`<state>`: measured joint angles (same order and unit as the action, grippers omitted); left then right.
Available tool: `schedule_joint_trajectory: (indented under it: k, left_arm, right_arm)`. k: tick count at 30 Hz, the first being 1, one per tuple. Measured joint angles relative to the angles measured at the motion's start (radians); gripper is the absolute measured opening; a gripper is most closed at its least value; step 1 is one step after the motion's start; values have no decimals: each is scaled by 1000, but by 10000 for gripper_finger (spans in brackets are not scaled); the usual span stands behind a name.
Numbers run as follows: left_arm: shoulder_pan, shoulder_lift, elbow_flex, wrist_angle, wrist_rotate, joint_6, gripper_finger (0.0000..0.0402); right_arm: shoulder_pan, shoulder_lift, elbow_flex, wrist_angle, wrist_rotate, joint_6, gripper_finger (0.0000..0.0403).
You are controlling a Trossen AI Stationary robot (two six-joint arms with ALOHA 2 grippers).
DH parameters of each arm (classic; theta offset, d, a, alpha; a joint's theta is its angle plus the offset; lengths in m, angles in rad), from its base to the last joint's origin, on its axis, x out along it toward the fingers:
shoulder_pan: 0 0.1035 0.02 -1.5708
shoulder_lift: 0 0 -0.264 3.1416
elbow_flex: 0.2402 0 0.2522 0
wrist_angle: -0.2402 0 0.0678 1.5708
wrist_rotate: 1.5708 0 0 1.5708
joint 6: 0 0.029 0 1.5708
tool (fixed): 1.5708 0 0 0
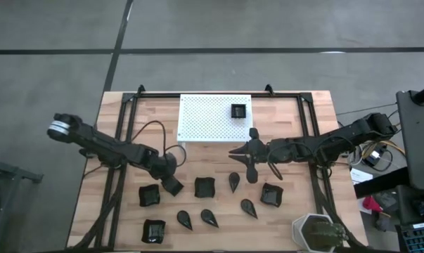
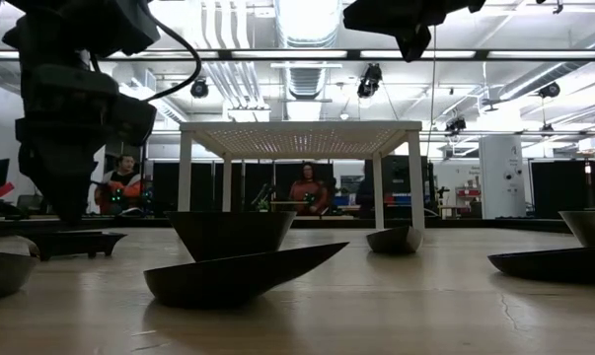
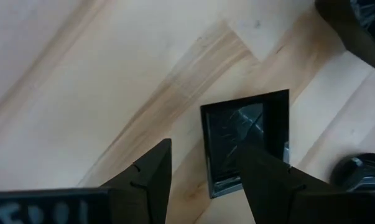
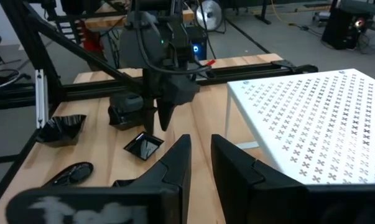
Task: Pick & Place Mini shaped plates
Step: Stack the square plate on top of the square plate on the shelf
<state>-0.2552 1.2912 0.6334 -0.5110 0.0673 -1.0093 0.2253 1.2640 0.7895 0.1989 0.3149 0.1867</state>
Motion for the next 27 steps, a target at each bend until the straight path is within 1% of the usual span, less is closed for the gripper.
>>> schedule_joint_trajectory:
  k: [4, 17, 21, 27]
  left_arm:
    - [-11, 18, 0, 31, 1, -3, 172]
    - [-20, 67, 0, 38, 2, 5, 170]
    - [-22, 67, 0, 40, 3, 5, 149]
    - [-22, 68, 0, 40, 3, 6, 95]
  right_arm:
    - [0, 0, 0, 1, 0, -3, 57]
    - [0, 0, 0, 2, 0, -8, 56]
    - [0, 0, 0, 2, 0, -8, 56]
    - [0, 0, 0, 2, 0, -8, 56]
